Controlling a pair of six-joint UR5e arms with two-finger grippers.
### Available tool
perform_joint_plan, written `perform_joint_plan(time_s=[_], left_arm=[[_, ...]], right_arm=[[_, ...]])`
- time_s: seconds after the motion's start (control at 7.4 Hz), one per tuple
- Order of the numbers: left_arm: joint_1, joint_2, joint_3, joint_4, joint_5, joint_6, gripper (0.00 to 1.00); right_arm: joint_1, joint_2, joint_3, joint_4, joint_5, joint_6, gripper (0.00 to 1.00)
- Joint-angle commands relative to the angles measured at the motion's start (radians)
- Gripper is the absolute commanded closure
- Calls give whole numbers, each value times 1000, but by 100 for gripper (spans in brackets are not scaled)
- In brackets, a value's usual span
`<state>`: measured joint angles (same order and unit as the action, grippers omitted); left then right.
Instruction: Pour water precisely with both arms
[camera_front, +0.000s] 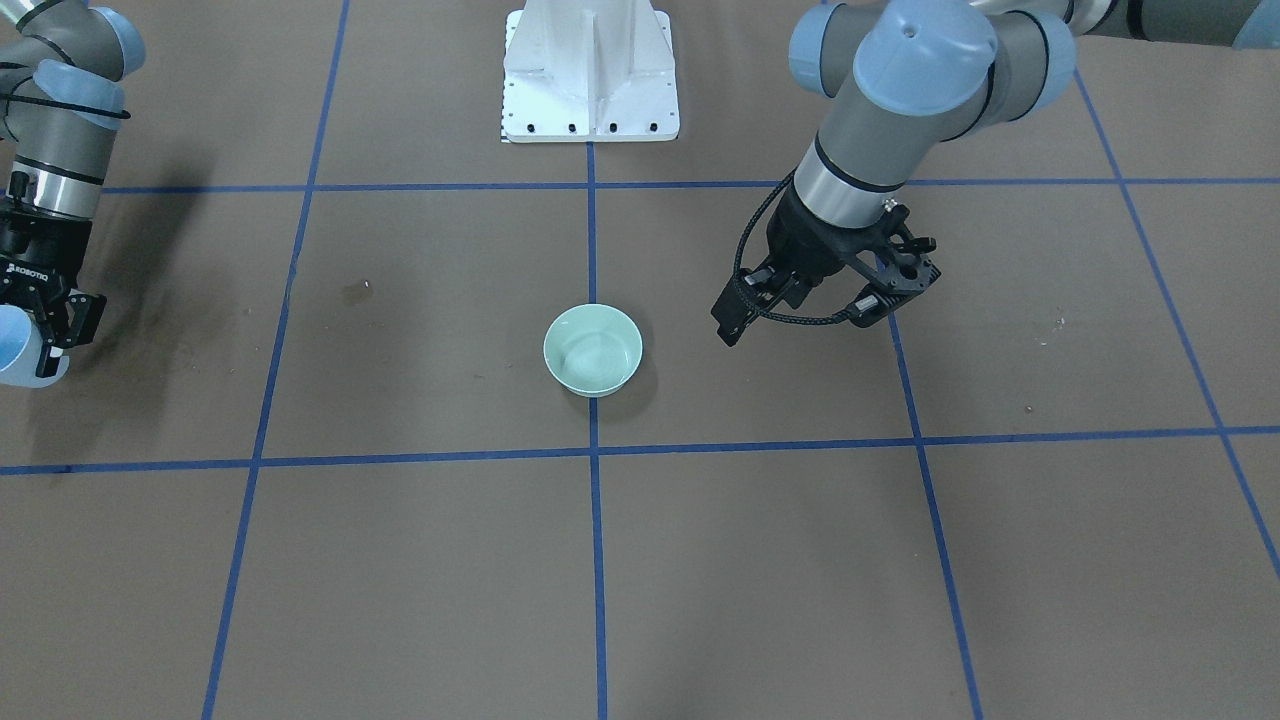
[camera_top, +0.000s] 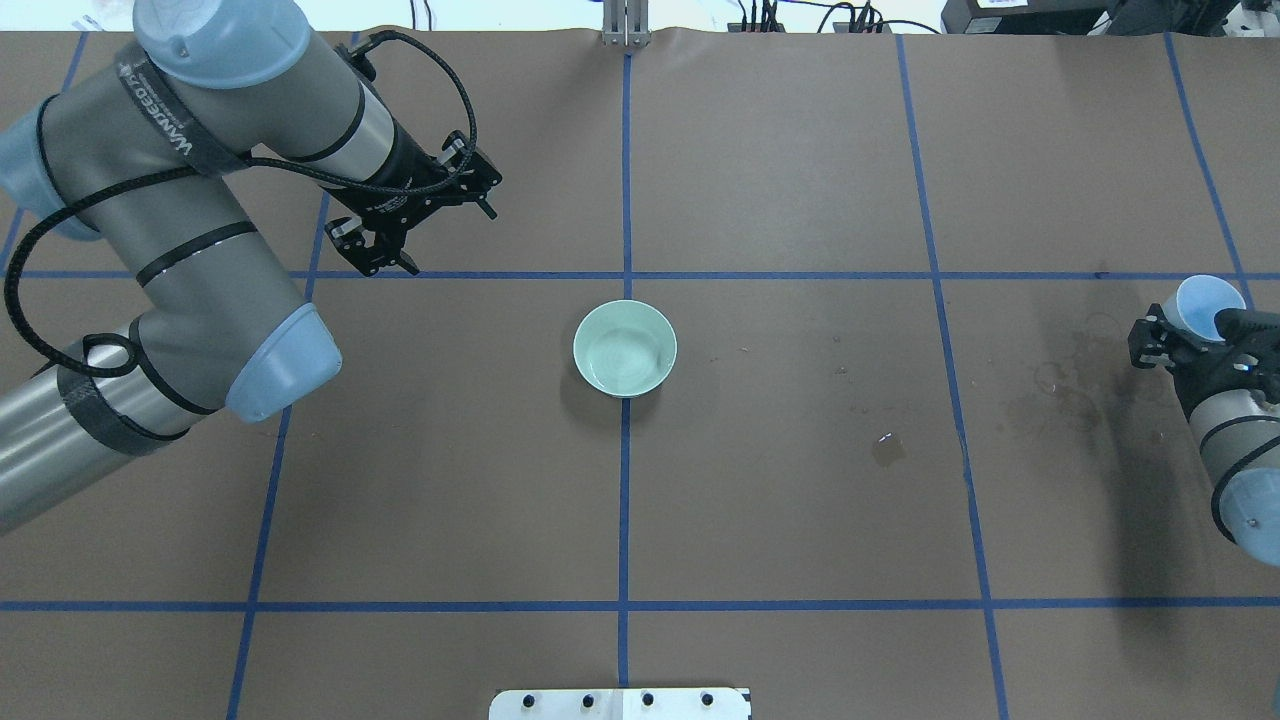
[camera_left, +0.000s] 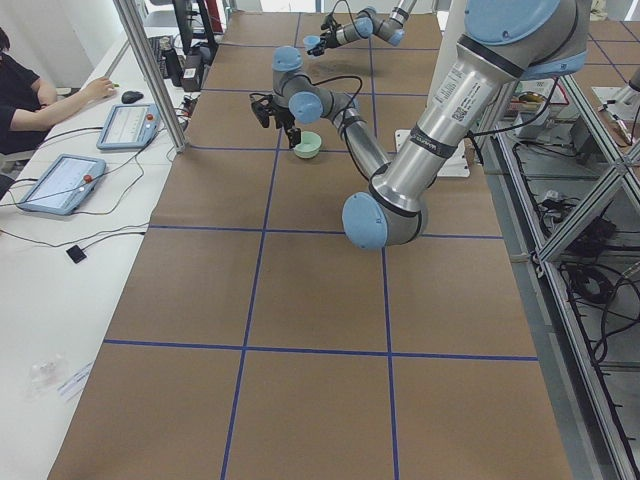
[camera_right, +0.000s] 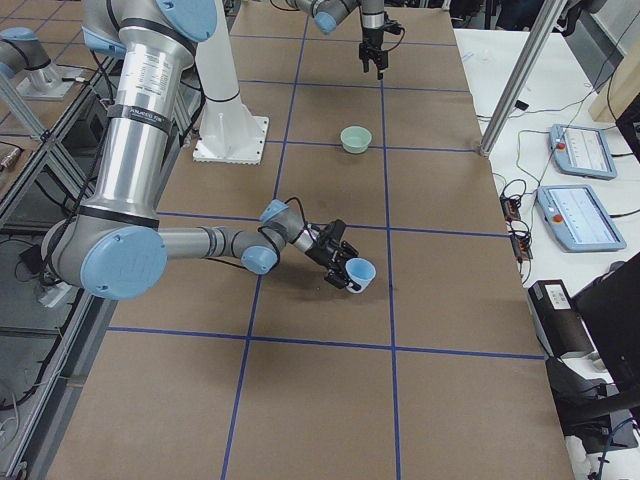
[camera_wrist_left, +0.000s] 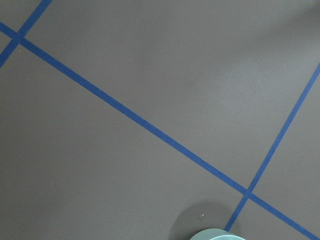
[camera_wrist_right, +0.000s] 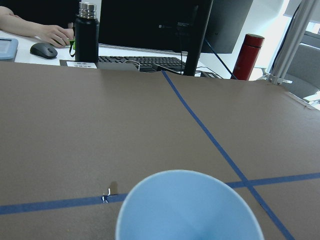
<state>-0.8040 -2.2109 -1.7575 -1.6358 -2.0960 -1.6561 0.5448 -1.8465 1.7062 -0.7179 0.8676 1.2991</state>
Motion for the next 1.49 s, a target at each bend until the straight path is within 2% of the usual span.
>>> perform_joint_plan(time_s=[0.0, 0.14, 0.27, 0.54, 0.68, 0.95, 1.22, 1.35], left_arm=[[-3, 3, -2, 1, 1, 41, 0], [-4, 4, -2, 1, 1, 41, 0], [-4, 4, -2, 1, -1, 41, 0], [-9, 2, -2, 1, -1, 42, 0], [-14, 4, -3, -1, -1, 51, 0], [-29, 8, -8, 1, -1, 117, 0], [-40, 10, -8, 2, -2, 153, 0], [-50, 10, -8, 4, -4, 194, 0]], right_arm=[[123, 38, 9, 131, 168, -279, 100], [179, 41, 4, 228, 276, -510, 100], [207, 111, 3, 245, 293, -596, 100], [205, 263, 10, 247, 297, -597, 100], [204, 321, 15, 244, 388, -597, 100], [228, 378, 15, 241, 718, -597, 100], [224, 467, 3, 229, 906, -598, 100], [218, 525, -14, 215, 954, -598, 100]])
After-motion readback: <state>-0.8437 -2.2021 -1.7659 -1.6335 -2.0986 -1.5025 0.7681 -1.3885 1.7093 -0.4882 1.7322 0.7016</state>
